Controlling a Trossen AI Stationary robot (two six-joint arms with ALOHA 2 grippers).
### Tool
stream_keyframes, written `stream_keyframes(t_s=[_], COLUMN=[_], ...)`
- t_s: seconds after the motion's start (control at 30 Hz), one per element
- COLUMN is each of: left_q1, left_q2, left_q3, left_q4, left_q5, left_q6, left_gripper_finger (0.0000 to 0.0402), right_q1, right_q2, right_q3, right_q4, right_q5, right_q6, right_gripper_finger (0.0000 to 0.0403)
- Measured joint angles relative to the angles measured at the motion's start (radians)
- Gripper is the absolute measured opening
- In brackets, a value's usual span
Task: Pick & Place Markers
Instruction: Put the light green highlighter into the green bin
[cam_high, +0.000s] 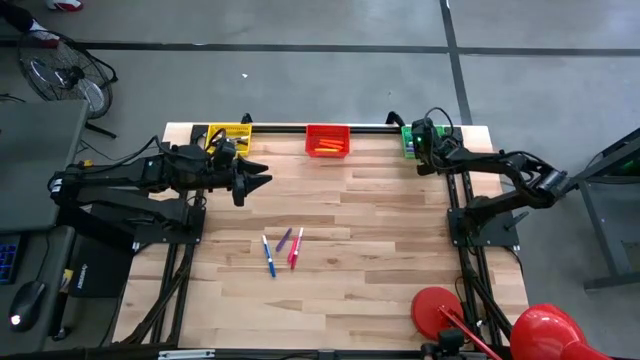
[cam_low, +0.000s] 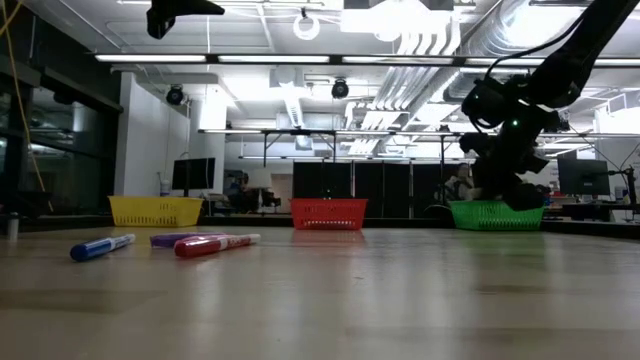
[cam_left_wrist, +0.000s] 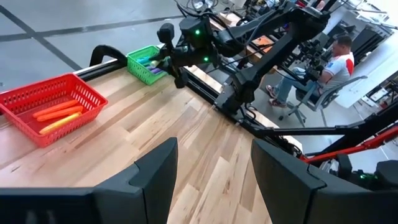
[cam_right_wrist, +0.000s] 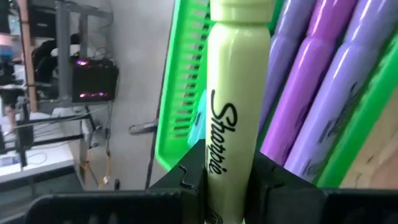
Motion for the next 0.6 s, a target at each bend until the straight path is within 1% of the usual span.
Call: stream_keyframes(t_s=[0.23, 0.53, 0.6], left_q1=[0.0, 0.0, 0.0], left_q2=[0.0, 0.021, 0.031], left_q3=[0.0, -0.002, -0.001], left_q4=[-0.013, -0.016, -0.017], left_q5=[-0.005, -0.017, -0.017], left_q6=[-0.011, -0.02, -0.02], left_gripper_finger=[0.0202, 0.0202, 0.0202], right_q1=[-0.051, -0.055, -0.055], right_q2=[0.0, 0.0, 0.0], right_q3=[0.0, 0.001, 0.001], right_q4=[-0.006, -0.013, -0.012], right_q5=[-0.031, -0.049, -0.049], right_q6=[0.01, 0.0, -0.005], right_gripper_finger=[0.0051, 0.0051, 0.0059])
